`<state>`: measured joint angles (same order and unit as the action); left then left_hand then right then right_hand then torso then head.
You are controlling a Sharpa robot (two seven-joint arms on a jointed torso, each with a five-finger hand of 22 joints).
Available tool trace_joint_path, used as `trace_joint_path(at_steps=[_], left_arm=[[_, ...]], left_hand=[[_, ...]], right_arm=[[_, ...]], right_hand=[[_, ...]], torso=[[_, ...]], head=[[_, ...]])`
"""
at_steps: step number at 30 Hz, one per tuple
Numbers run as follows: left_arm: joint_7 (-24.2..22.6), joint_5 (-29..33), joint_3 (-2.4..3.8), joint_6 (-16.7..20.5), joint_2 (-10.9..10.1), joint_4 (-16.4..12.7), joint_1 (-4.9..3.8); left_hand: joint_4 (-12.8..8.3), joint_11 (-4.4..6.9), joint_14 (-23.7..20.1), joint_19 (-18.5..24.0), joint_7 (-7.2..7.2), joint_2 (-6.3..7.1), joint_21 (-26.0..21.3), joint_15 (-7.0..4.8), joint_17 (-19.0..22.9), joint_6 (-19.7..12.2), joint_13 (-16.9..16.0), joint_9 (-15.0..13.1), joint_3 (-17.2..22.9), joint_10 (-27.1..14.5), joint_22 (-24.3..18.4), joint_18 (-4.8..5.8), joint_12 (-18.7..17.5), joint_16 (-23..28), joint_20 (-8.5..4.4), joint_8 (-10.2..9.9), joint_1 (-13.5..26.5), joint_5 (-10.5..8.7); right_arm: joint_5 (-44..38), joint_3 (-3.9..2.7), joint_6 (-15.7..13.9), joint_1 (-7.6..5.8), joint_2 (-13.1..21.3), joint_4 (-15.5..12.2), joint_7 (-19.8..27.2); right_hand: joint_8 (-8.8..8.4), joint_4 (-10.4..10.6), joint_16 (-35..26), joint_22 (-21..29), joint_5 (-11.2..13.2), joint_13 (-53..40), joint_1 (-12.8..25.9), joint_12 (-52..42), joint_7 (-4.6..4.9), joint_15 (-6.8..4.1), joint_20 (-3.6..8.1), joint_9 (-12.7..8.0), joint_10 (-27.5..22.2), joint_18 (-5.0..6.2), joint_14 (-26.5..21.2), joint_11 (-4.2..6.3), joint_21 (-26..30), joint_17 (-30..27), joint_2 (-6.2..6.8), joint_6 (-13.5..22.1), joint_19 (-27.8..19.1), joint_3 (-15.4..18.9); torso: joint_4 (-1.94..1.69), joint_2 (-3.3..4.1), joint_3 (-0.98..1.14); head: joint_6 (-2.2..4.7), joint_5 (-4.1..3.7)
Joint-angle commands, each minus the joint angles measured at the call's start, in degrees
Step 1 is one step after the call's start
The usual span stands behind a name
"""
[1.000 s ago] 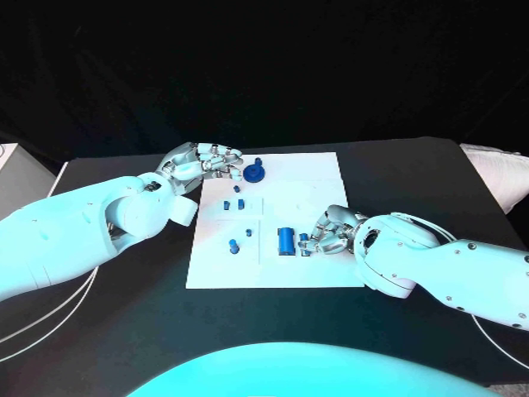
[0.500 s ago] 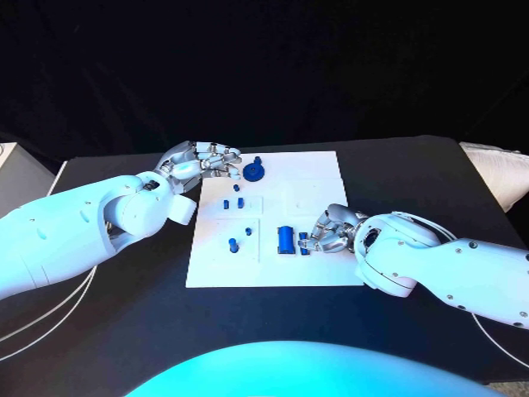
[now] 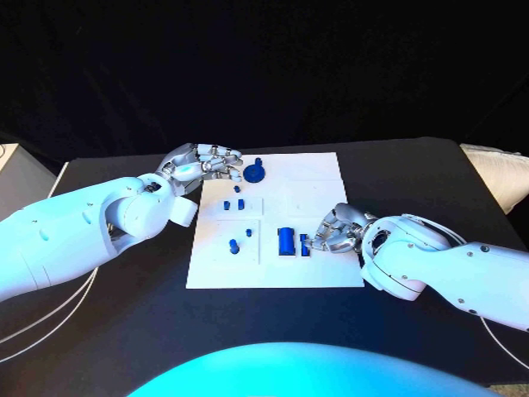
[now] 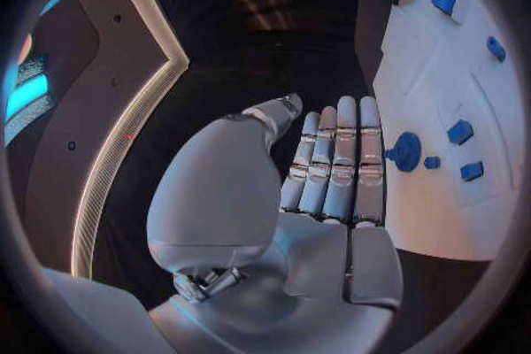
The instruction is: Assemble the parts on the task board
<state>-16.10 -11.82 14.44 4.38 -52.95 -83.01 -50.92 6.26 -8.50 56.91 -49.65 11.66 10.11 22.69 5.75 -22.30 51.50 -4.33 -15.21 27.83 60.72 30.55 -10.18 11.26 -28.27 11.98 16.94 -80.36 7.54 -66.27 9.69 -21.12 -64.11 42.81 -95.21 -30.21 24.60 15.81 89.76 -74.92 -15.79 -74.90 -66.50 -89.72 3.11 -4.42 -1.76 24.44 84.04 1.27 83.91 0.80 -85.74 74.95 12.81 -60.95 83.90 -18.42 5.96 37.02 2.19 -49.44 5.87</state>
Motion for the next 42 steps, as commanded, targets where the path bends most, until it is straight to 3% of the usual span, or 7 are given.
trace_joint_path(at_steps=[1,11,19,21,25,34,42], left_arm=[[-0.58,-0.10,0.04,-0.86,0.13,-0.10,0.14],[-1.59,0.20,0.04,0.11,0.45,-0.10,0.54],[-5.12,1.99,0.04,3.87,2.25,2.19,0.66],[-5.94,2.63,0.04,4.64,2.95,3.39,0.67],[-7.44,4.05,0.05,5.79,4.48,5.83,0.68],[-9.00,5.77,0.08,6.74,7.11,10.22,0.69],[-9.87,6.57,0.09,7.25,8.94,13.23,0.69]], left_hand=[[0.14,-0.03,-0.56,-0.40,-0.10,-0.37,-0.33,-0.03,-0.07,0.11,-0.06,-0.04,0.07,-0.42,-0.06,-0.03,0.15,0.38,0.01,-0.29,0.04,0.13],[0.18,-0.04,-0.55,-0.43,-0.08,-0.36,-0.41,-0.02,-0.17,0.12,-0.07,-0.05,0.07,-0.41,-0.09,-0.03,0.19,0.43,0.02,-0.29,0.09,0.14],[1.65,0.00,-0.27,-1.03,-0.03,0.21,-1.77,-0.01,-1.15,-1.00,-0.32,0.10,-1.70,-0.23,-1.00,-0.12,0.79,0.62,0.29,-0.92,1.34,-4.59],[1.76,0.10,-0.24,-1.13,-0.11,0.26,-1.95,-0.06,-1.24,-1.09,-0.40,0.10,-1.91,0.08,-1.13,-0.14,0.98,0.70,0.29,-0.96,1.33,-4.63],[2.16,0.19,-1.81,-1.24,-0.41,0.10,-3.36,0.23,-0.82,-1.82,-0.12,0.17,-2.11,0.54,-2.12,-0.09,0.29,3.44,0.45,-1.34,0.54,-4.61],[2.92,-1.47,-7.56,3.80,-0.54,-0.18,-11.14,2.82,1.58,-3.21,0.59,0.67,-2.91,-0.90,-7.29,0.43,-5.19,12.95,2.97,-2.31,-0.81,-4.58],[2.96,-2.55,-9.76,5.44,-0.82,-0.80,-15.49,4.07,3.77,-3.44,0.68,1.56,-3.99,-2.42,-10.86,0.16,-7.63,17.55,4.39,-3.13,-1.48,-4.60]], right_arm=[[1.16,0.00,-3.70,0.07,0.43,-0.36,5.11],[12.62,-0.12,-11.42,0.09,2.72,0.18,22.72],[33.62,-1.42,-11.41,0.09,3.11,8.84,39.94],[37.96,-1.70,-10.68,0.09,2.46,12.43,43.00],[44.40,-2.07,-9.18,0.10,0.84,19.66,48.12],[50.98,-2.78,-6.69,0.12,-1.19,27.45,53.43],[52.24,-3.01,-4.37,0.15,-2.41,29.23,55.09]], right_hand=[[0.51,-0.55,0.24,-13.99,1.28,-14.87,-1.86,0.18,-0.12,-0.13,0.16,0.16,5.78,-0.45,6.09,0.34,0.06,15.05,0.04,0.10,5.08,0.14],[0.18,-2.11,0.24,-12.54,2.77,-13.59,-7.50,2.75,0.47,0.16,-0.01,0.18,4.65,0.59,6.09,-0.10,5.74,15.05,-0.76,2.08,3.67,-1.60],[-0.72,-4.53,-15.56,1.53,2.46,1.58,-9.30,30.12,2.92,2.08,-1.84,0.41,-9.13,6.86,-0.25,-2.21,46.78,-0.43,-0.33,6.73,-7.23,-6.73],[-0.86,-5.58,-26.22,9.73,2.72,11.13,-9.28,44.90,3.65,2.70,-2.56,0.57,-17.16,8.95,-4.87,-2.89,64.96,-9.05,-0.16,8.44,-12.24,-8.62],[-2.01,-7.16,-50.39,18.57,3.74,26.24,-9.03,61.24,5.17,4.53,-4.24,-0.47,-24.41,9.08,-15.74,-4.66,74.64,-24.98,0.35,11.14,-16.35,-12.45],[-6.41,-10.58,-69.36,34.46,5.85,53.59,-8.59,78.90,7.28,8.35,-8.30,-3.43,-21.40,9.10,-22.16,-7.34,82.26,-37.15,-0.13,10.68,-24.10,-15.58],[-9.69,-11.58,-78.80,45.99,7.40,64.50,-7.66,83.27,7.88,10.30,-10.54,-4.58,-20.38,9.27,-23.29,-8.74,82.18,-44.73,-0.50,10.03,-27.74,-15.64]], torso=[[0.01,0.00,0.01],[0.04,-0.13,-0.18],[-0.08,-0.80,-0.34],[0.03,-1.34,-0.47],[0.42,-2.36,-0.84],[0.76,-3.35,-0.98],[0.62,-4.00,-0.75]], head=[[0.13,0.01],[1.21,-0.13],[2.90,-0.05],[3.31,0.00],[5.10,0.24],[7.60,0.44],[8.18,0.11]])
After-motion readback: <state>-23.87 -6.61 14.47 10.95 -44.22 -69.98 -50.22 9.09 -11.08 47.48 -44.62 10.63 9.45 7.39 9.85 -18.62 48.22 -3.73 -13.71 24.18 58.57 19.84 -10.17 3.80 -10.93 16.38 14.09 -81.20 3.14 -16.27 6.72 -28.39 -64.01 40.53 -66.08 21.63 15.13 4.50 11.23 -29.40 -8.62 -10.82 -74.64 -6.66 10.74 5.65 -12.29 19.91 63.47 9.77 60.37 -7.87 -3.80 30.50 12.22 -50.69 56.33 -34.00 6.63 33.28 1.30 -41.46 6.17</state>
